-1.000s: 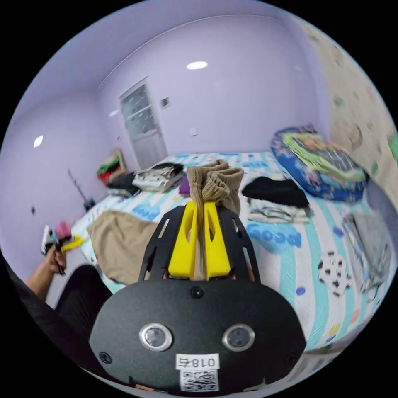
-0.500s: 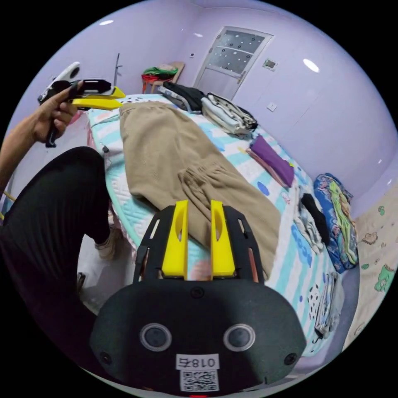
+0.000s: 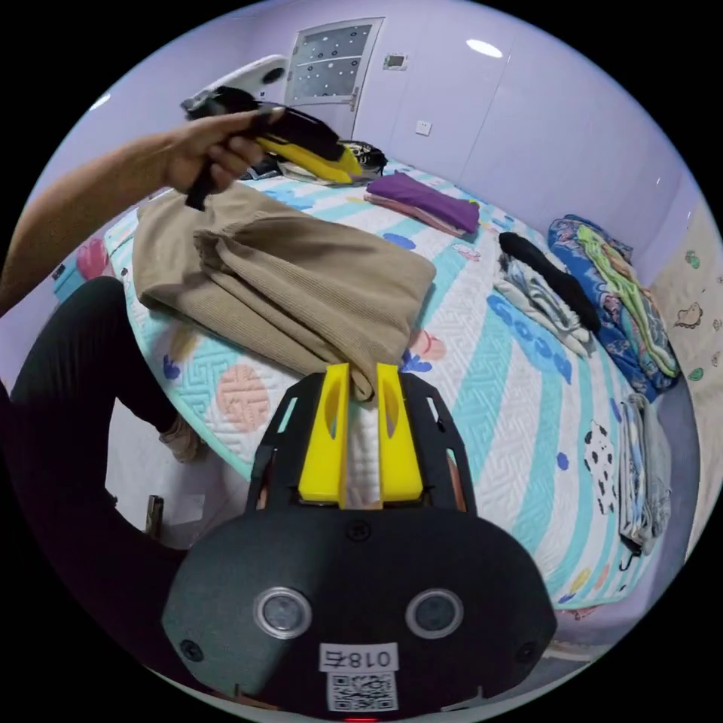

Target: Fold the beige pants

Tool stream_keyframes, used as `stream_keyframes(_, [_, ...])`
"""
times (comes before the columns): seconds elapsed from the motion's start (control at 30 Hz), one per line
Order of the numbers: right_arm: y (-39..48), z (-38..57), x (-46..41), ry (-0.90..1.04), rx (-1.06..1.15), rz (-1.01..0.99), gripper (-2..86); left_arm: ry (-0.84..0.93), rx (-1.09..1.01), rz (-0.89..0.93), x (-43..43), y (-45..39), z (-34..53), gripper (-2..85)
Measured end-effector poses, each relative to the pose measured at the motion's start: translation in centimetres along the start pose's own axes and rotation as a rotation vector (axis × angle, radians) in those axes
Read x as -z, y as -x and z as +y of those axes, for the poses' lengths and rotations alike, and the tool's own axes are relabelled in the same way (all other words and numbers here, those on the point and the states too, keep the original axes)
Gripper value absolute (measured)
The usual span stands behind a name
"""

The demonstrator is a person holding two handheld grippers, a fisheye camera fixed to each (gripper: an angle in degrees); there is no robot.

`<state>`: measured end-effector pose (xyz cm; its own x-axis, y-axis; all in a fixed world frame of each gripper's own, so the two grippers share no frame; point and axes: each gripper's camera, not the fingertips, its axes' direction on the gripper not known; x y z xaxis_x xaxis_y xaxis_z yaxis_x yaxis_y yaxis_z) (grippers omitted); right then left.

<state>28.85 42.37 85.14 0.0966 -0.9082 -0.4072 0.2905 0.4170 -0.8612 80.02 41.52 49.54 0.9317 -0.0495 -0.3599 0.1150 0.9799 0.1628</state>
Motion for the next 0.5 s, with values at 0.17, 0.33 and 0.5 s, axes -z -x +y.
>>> stream_keyframes(0.17, [-0.3, 2.0, 1.7, -0.001, 0.038, -0.032, -0.1, 0.213, 0.163, -0.081, -9.9, 5.4, 0.2, 8.7])
stream_keyframes(0.33, [-0.6, 4.2, 1.9, 0.115, 0.032, -0.056, -0.6, 0.065, 0.303, 0.082, -8.1, 8.8, 3.8, 9.2])
stream_keyframes(0.5, [-2.4, 2.0, 7.0, -0.173, -0.040, -0.098, 4.5, -0.189, 0.201, 0.116, 1.7, 7.1, 8.2, 9.5])
